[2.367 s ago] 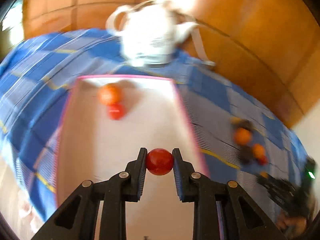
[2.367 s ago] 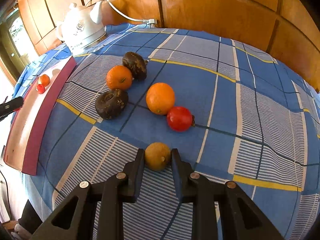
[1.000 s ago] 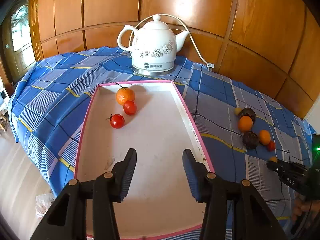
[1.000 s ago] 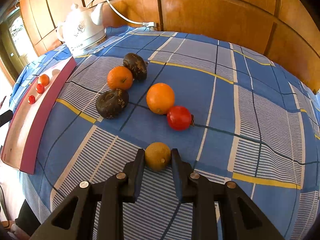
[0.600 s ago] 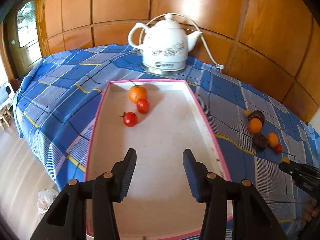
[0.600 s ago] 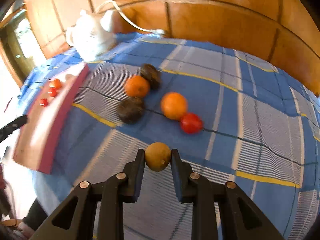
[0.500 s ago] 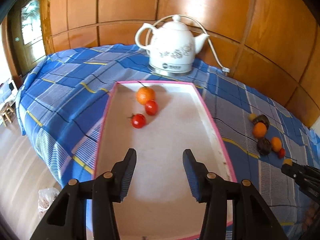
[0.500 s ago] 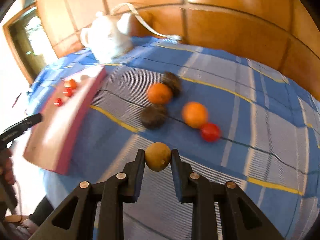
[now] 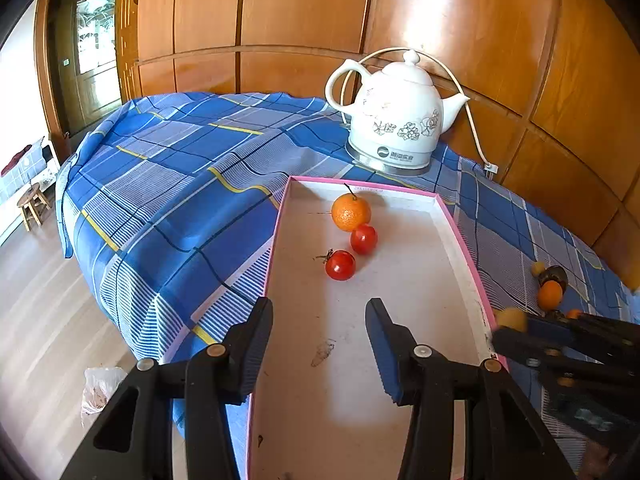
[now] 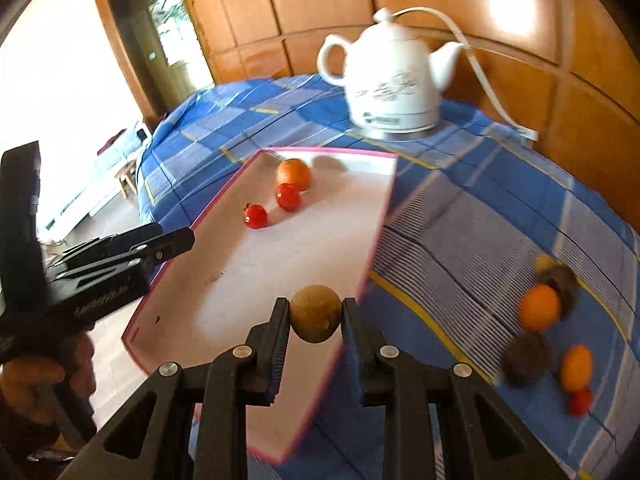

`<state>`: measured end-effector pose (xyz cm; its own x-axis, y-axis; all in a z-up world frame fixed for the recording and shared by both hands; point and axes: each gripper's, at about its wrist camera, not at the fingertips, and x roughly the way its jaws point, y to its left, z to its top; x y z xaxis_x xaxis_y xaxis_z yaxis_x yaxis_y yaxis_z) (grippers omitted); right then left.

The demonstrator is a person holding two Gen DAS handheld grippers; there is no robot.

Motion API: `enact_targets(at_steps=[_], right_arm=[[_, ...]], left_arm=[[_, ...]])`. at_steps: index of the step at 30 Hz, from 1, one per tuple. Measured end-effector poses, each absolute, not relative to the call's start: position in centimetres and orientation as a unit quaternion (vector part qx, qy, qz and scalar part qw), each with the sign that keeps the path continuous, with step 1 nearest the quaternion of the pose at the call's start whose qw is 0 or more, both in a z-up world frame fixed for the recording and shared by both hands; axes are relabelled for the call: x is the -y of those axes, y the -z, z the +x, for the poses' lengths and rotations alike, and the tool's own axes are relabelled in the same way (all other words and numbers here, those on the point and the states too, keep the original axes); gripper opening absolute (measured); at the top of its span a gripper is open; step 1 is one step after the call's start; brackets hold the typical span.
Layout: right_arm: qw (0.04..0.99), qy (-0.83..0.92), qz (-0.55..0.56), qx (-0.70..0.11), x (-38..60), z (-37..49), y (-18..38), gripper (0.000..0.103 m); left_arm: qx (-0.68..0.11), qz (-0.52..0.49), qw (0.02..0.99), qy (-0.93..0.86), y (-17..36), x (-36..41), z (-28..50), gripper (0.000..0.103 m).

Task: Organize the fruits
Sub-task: 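Lower the yellow fruit into the tray and open the right gripper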

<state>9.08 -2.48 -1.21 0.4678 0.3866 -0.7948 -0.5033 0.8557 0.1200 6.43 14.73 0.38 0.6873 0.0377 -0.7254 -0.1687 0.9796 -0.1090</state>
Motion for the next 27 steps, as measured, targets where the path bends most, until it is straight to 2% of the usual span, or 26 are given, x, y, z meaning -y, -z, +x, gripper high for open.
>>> enact_targets(at_steps=[12, 27], right_arm=[[0.851, -0.248, -0.081, -0.456, 0.3, 10.6, 3.0, 0.027], [0.876, -0.199, -0.016, -0.438, 7.9, 7.0, 0.9, 0.027]], left_arm=[[-0.389, -0.078, 0.917, -0.045, -0.4, -14.1, 6.3, 0.049], [-0.388, -0.065, 0.919, -0.011, -0.6, -12.2, 5.8, 0.049]])
